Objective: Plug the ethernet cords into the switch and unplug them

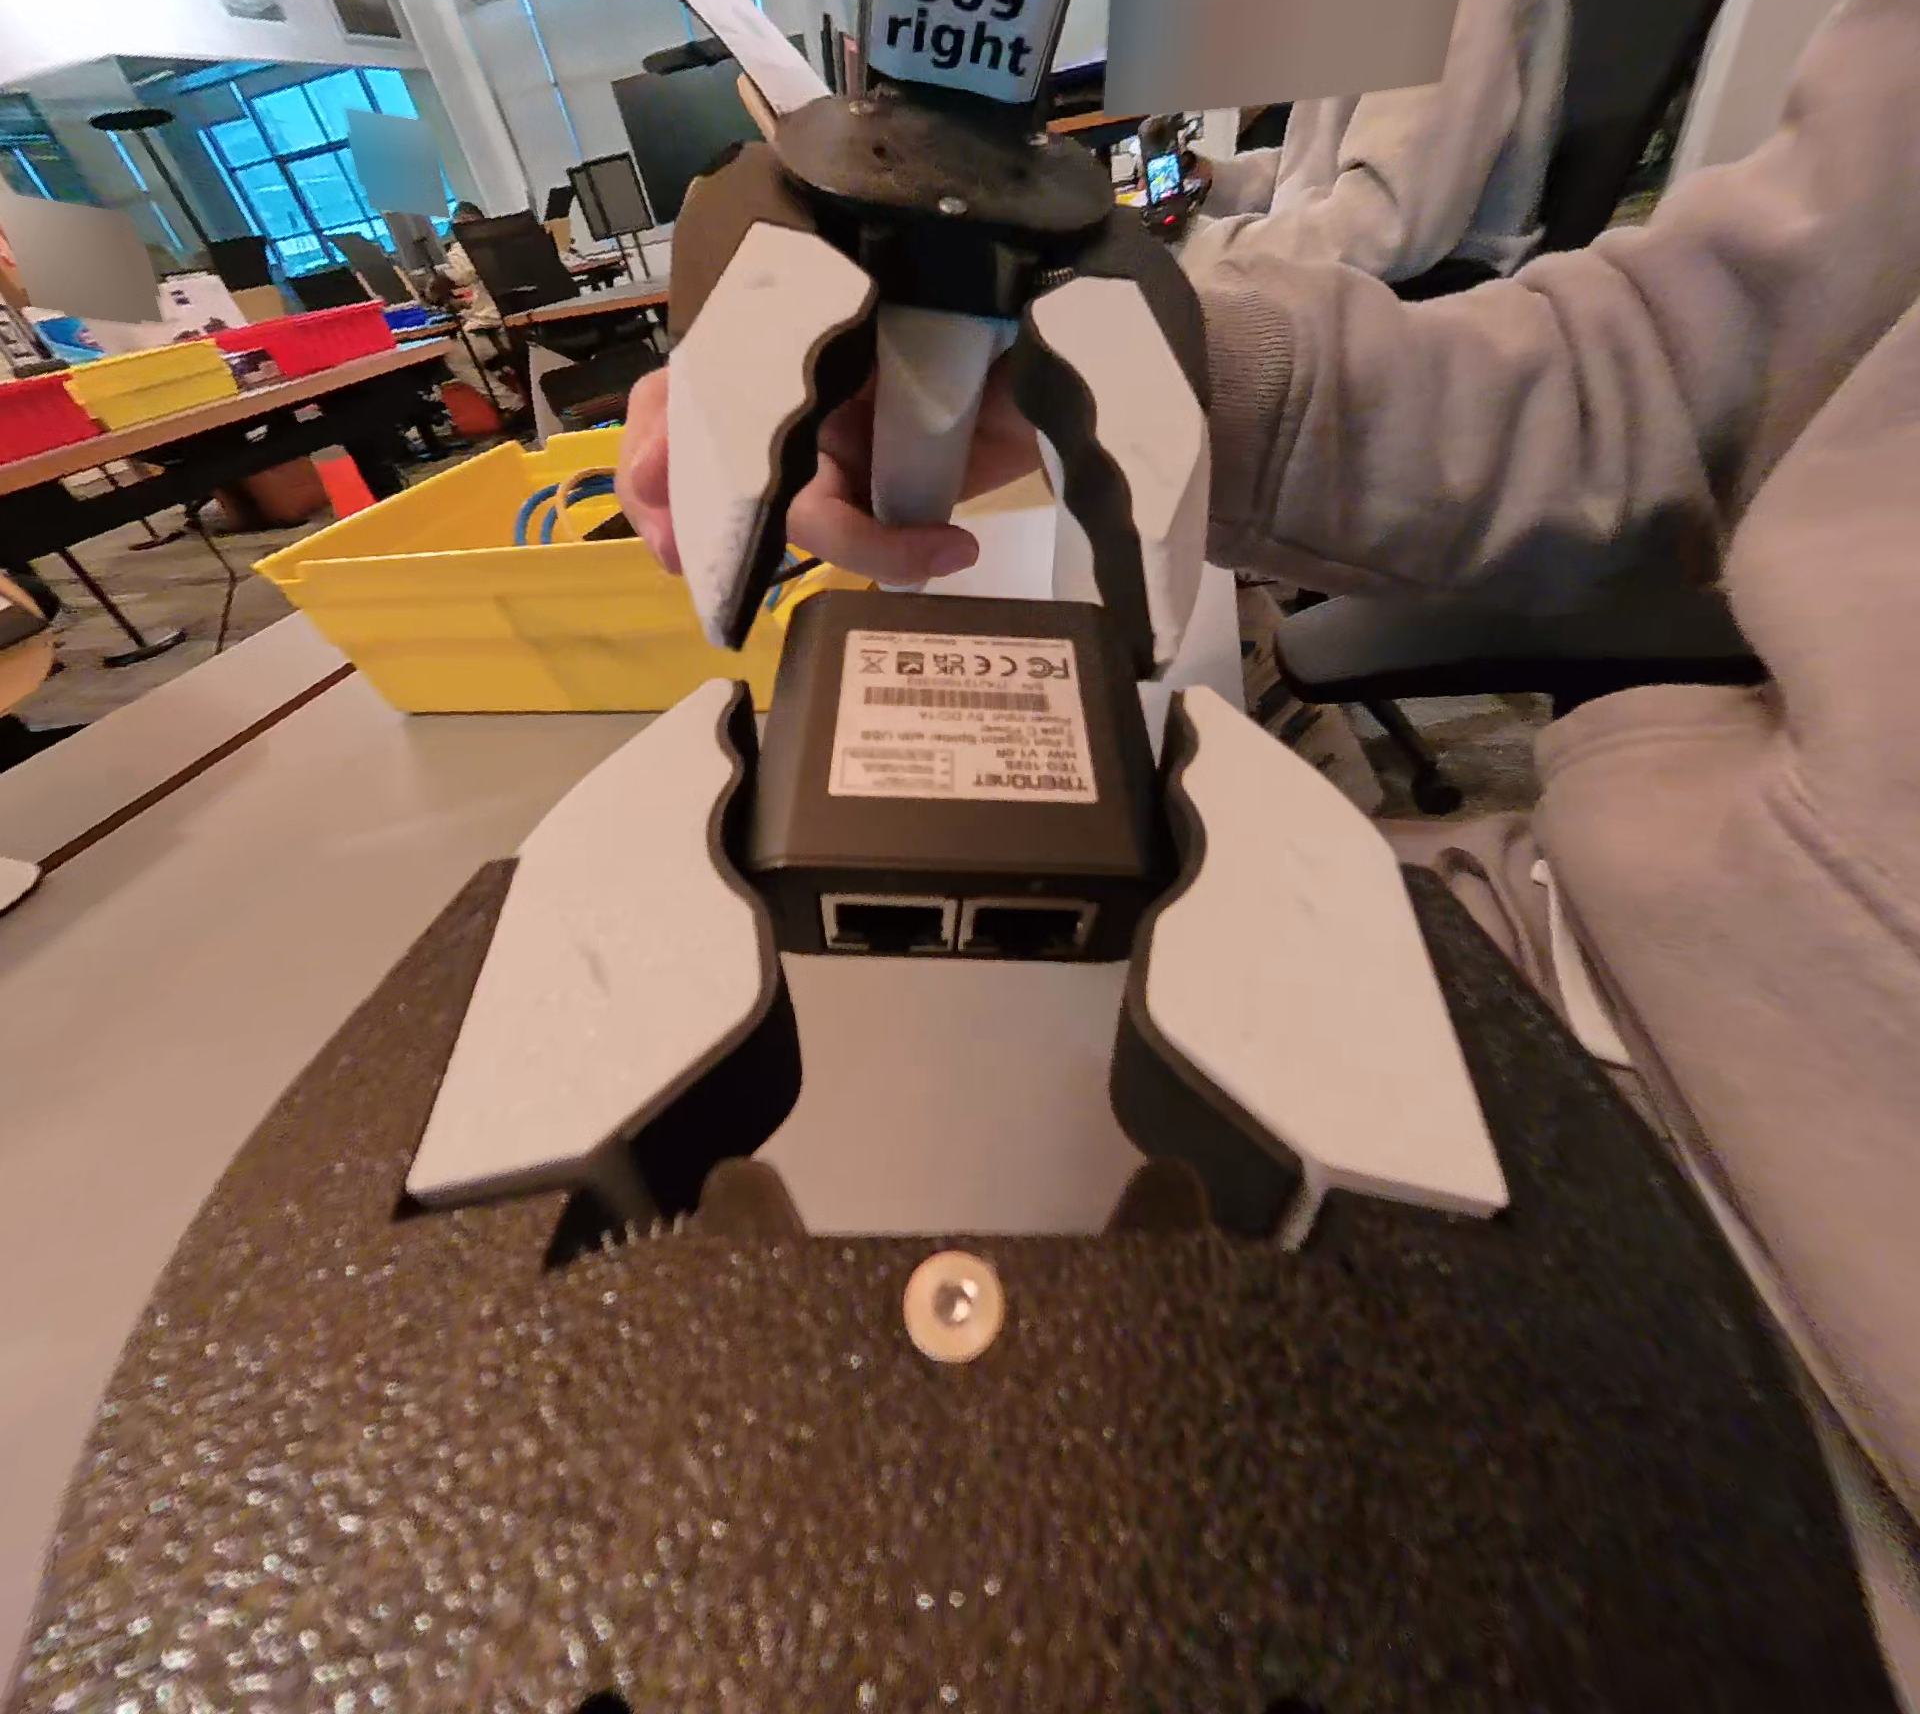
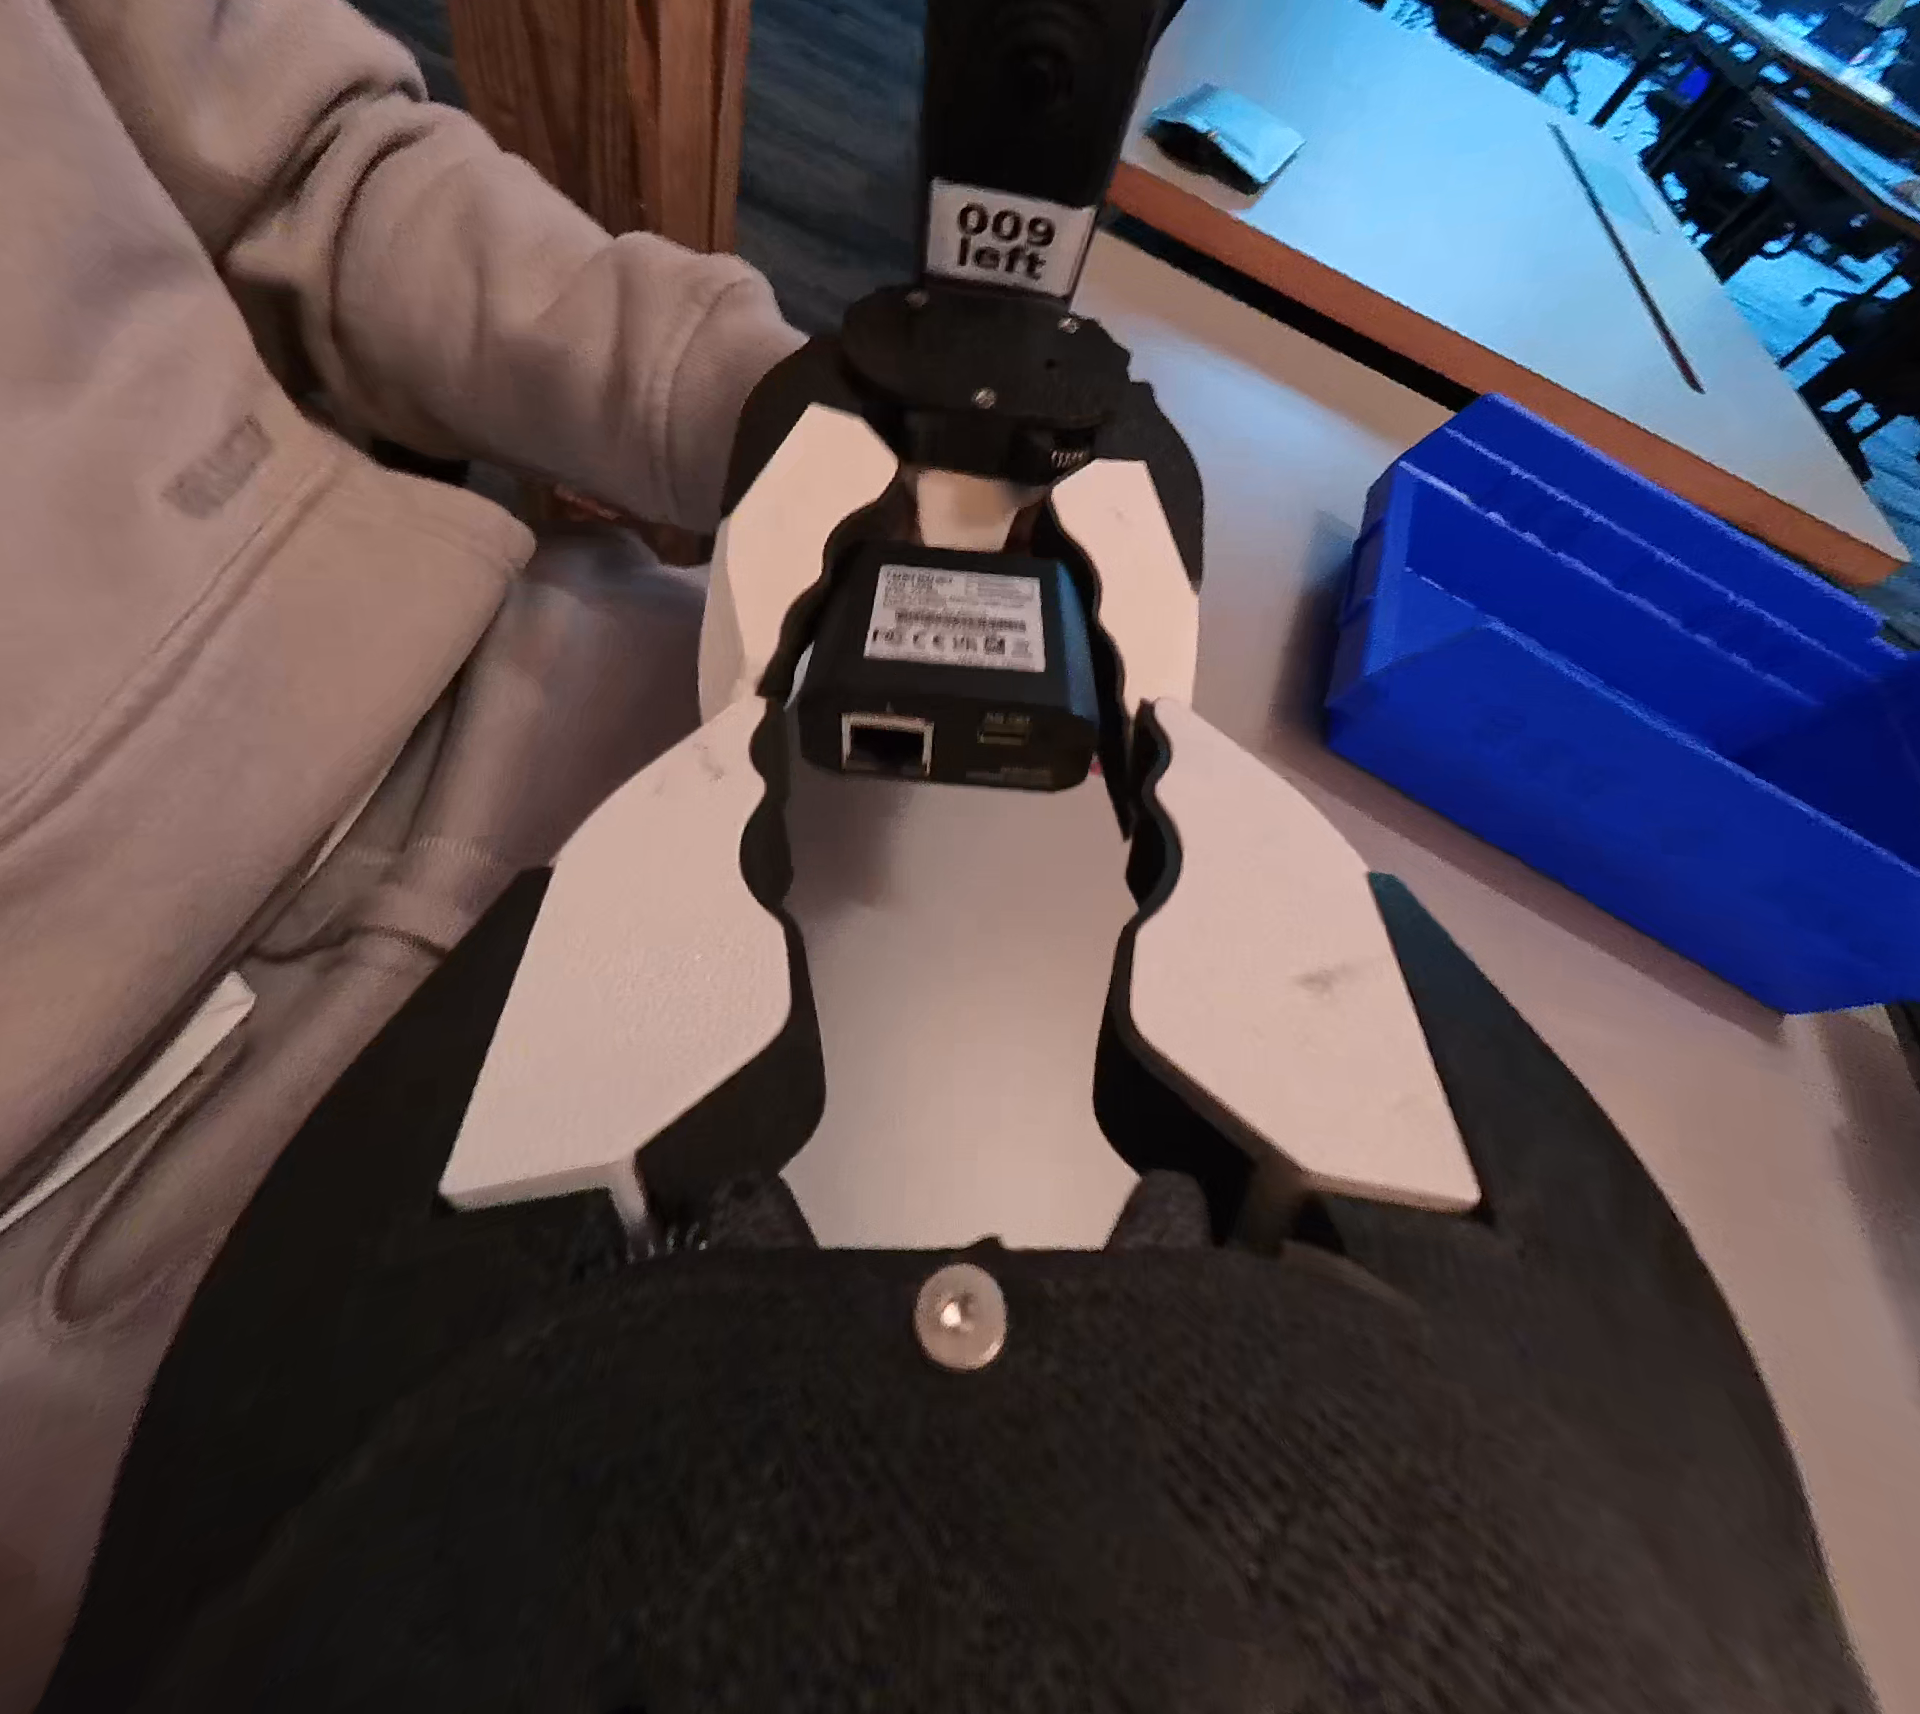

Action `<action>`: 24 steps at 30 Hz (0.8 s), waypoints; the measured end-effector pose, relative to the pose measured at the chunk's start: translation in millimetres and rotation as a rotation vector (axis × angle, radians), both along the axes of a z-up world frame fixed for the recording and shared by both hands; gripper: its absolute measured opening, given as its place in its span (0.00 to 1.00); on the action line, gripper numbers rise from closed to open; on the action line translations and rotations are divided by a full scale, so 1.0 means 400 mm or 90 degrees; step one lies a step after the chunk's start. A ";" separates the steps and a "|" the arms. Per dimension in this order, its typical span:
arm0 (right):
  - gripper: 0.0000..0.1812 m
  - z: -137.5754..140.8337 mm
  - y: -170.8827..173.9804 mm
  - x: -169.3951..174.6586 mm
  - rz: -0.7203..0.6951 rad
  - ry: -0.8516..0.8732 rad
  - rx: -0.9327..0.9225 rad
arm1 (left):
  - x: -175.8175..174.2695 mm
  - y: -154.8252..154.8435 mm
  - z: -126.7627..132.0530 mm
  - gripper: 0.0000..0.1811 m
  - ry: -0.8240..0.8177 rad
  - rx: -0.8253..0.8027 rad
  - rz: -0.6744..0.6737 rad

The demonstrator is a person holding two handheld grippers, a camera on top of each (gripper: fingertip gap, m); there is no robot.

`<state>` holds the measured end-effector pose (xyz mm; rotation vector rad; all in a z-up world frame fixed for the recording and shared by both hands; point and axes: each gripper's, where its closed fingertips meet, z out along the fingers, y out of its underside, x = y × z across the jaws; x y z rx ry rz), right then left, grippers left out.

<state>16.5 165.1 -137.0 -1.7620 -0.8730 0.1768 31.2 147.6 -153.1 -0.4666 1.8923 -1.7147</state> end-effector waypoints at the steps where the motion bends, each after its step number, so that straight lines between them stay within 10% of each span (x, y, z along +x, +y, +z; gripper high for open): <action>1: 0.35 -0.007 -0.004 0.002 0.002 -0.003 -0.014 | -0.001 0.001 0.000 0.40 0.002 -0.001 -0.003; 7: 0.48 -0.017 0.046 0.074 -0.247 0.286 -0.137 | 0.042 0.059 0.020 0.40 -0.096 0.080 0.146; 11: 0.34 0.026 0.035 0.030 -0.115 0.718 -0.292 | 0.043 0.057 0.011 0.40 -0.136 0.137 0.159; 16: 0.44 -0.055 0.028 -0.033 -0.075 0.686 -0.423 | 0.050 0.028 -0.029 0.41 -0.161 0.226 0.149; 20: 0.14 -0.069 0.043 -0.051 -0.056 0.663 -0.425 | 0.055 0.018 -0.038 0.41 -0.170 0.238 0.154; 24: 0.14 -0.082 0.049 -0.049 -0.029 0.649 -0.423 | 0.059 0.027 -0.053 0.41 -0.153 0.242 0.160</action>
